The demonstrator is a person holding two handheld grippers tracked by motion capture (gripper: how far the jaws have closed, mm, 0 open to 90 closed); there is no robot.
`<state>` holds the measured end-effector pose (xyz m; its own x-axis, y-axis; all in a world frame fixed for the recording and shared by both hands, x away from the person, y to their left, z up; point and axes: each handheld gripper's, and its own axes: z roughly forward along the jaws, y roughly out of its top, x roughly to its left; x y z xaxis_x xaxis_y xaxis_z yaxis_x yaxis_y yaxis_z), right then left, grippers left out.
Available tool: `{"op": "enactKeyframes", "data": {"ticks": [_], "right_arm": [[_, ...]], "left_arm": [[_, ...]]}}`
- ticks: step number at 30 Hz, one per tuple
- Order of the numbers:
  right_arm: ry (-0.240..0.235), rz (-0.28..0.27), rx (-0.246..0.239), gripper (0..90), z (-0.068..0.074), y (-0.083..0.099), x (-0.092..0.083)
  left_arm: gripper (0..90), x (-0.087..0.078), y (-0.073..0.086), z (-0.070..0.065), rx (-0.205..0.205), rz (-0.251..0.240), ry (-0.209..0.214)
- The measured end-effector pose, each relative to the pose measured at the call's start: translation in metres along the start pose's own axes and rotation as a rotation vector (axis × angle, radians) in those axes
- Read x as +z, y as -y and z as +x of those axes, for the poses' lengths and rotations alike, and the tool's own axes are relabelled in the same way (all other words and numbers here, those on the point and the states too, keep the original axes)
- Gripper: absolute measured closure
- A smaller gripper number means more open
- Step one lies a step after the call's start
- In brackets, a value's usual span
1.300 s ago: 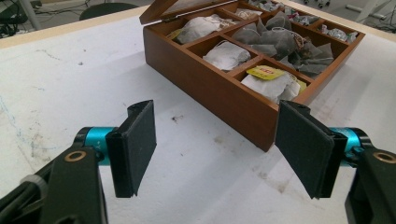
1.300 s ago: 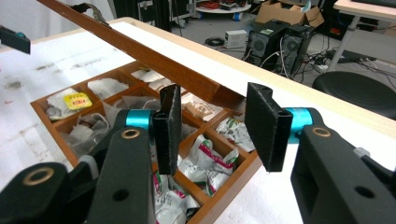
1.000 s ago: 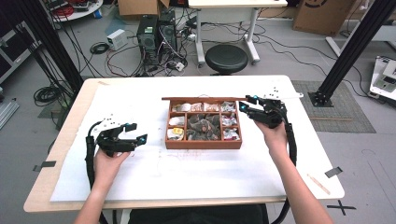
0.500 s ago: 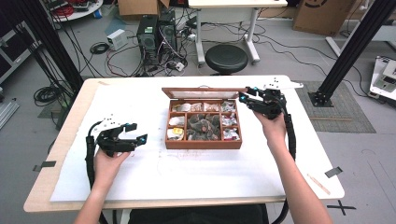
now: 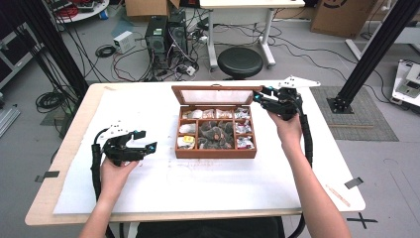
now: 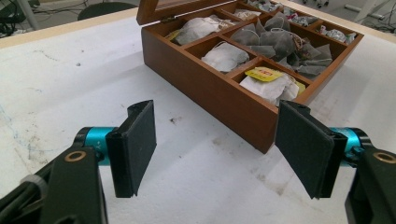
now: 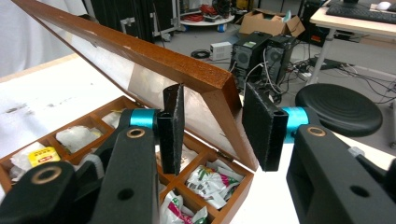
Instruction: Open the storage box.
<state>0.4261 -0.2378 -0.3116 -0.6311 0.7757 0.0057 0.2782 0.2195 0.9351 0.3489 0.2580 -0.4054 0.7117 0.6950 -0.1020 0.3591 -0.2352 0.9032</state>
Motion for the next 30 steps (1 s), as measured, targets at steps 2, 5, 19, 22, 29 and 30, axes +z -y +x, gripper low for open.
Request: {"op": "enactKeyframes", "data": {"ticks": [2,5,19,22,29,30], "right_arm": [[0.004,0.003,-0.002,60.7,-0.0005,-0.002,0.0009],[0.01,0.006,0.0,60.7,-0.0011,-0.0049,0.0025],[0.018,0.001,-0.002,60.6,-0.002,-0.0059,0.0039],[0.018,0.002,-0.001,60.6,-0.0017,-0.0059,0.0038],[0.018,0.006,0.0,60.5,-0.001,-0.006,0.0034],[0.018,0.006,0.0,60.5,-0.0011,-0.006,0.0034]], "left_arm": [[29.5,0.0006,-0.0003,-0.0004,-0.004,-0.001,0.002],[29.5,0.001,-0.0011,-0.0007,0.0,0.0,0.004],[29.5,0.003,-0.0033,-0.0014,0.0,-0.002,0.013],[29.5,0.0022,-0.0031,-0.0015,0.004,-0.002,0.012],[29.5,0.0027,-0.0029,-0.002,0.004,0.0,0.013],[29.4,0.0029,-0.003,-0.0021,0.006,0.001,0.011]]}}
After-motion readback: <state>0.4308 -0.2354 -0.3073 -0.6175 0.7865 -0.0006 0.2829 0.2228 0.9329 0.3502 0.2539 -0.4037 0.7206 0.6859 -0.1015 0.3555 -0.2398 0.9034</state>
